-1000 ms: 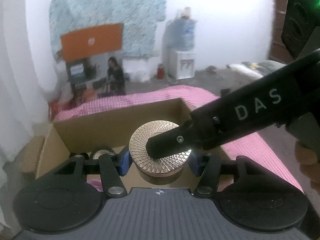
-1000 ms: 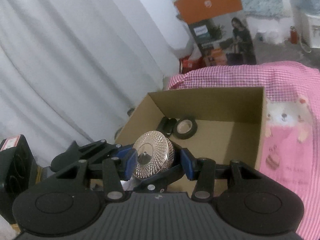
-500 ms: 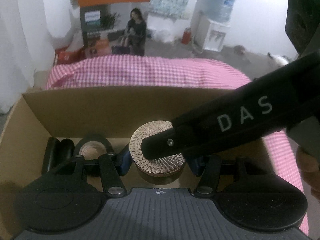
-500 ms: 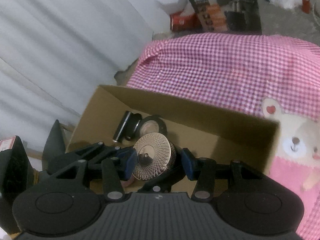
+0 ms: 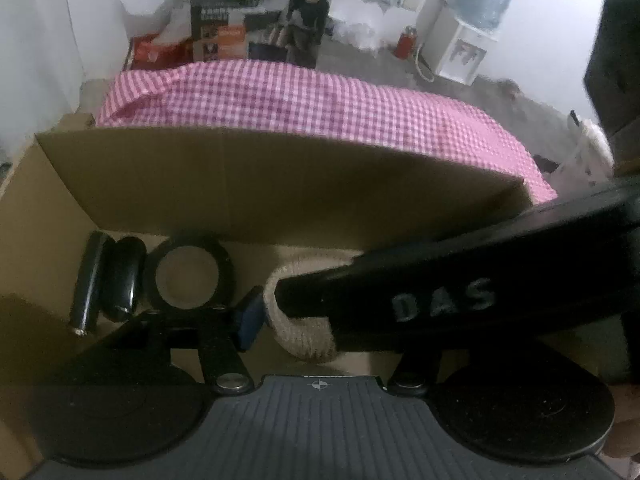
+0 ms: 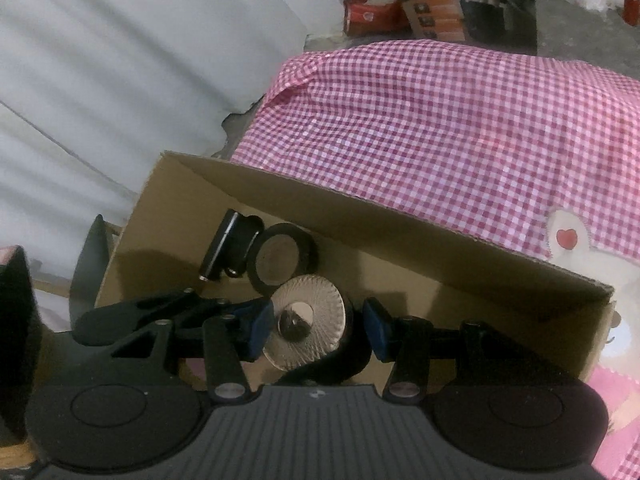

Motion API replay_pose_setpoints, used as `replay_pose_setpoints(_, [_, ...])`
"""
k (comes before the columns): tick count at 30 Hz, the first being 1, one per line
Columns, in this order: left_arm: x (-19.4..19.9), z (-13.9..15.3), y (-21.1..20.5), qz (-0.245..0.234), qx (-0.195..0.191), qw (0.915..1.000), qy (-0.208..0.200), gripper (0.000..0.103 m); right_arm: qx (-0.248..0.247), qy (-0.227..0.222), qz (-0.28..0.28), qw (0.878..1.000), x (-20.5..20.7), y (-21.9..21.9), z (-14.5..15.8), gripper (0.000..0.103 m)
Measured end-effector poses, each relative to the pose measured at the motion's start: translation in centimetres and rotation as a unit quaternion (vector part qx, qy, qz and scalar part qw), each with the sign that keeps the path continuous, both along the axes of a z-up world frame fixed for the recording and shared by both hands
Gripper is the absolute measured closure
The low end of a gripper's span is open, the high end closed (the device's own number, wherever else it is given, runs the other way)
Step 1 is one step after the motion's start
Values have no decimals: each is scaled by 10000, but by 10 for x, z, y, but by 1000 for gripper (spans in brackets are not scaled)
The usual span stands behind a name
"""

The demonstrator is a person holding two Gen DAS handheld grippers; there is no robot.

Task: Organize rigid objects
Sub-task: 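Lower the jar into the box and open the right tool, then move the right tool back toward the green dropper bottle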

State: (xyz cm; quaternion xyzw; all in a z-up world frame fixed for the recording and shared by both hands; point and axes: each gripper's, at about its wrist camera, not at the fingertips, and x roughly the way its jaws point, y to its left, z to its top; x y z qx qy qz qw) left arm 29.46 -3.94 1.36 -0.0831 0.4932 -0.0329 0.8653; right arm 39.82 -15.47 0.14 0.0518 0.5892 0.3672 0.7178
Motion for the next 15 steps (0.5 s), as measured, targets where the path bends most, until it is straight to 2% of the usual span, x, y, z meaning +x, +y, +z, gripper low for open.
replay_pose_setpoints(6, [-6, 6, -7, -134, 135, 9993, -311, 43, 5, -280, -95, 9996, -2, 1, 4, 50])
replay_pose_setpoints(9, [-16, 14, -8, -159, 180, 9981, -561, 42, 125, -582, -242, 9979, -9, -9, 21, 50])
replay_pose_setpoints(15, [-52, 43, -13, -417, 66, 9934, -1063, 32, 424, -1173, -654, 9900, -43, -38, 66, 49])
